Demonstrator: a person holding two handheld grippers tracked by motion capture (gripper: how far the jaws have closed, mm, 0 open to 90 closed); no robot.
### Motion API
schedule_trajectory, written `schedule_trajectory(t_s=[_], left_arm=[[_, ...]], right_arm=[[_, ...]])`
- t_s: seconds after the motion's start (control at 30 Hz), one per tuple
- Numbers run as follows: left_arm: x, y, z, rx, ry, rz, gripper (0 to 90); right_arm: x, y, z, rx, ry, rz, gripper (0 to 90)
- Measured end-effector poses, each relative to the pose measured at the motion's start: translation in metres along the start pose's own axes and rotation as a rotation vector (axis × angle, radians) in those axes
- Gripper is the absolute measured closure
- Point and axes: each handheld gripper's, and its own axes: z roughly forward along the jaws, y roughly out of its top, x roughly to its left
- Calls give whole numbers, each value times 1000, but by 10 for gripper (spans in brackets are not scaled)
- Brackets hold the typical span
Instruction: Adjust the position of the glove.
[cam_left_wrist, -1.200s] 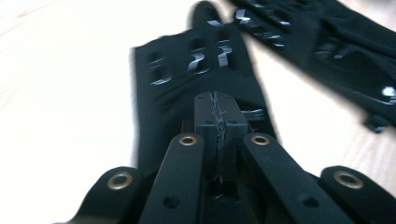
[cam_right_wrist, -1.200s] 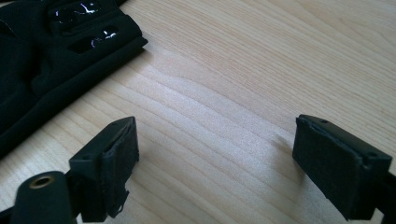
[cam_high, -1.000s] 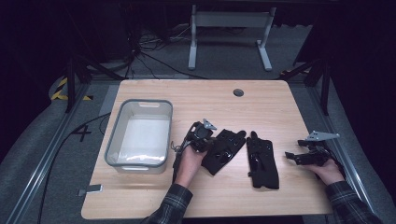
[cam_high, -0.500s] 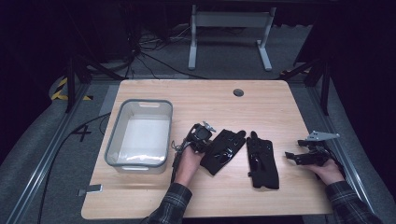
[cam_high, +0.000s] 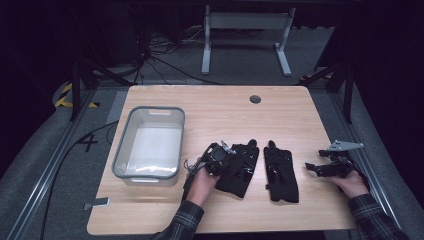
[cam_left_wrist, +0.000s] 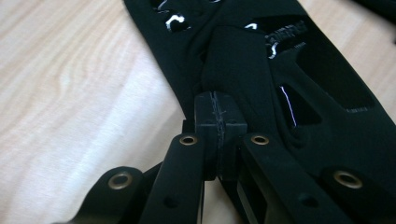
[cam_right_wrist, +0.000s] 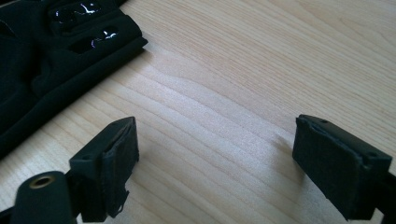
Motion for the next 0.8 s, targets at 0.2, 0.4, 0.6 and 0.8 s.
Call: schedule_trajectory(t_s=[0.2, 0.4, 0.6, 0.8], left_arm=[[-13, 0, 2, -1, -20, 14, 893], [-20, 5, 7, -9, -39, 16, 893], [-17, 9, 12, -36, -36, -23, 895], [-11, 11, 14, -50, -3, -49, 897]], right_arm=[[0, 0, 0, 0, 0, 0, 151], [0, 0, 0, 0, 0, 0, 151], [0, 0, 0, 0, 0, 0, 151], [0, 0, 0, -1, 2, 1, 151]])
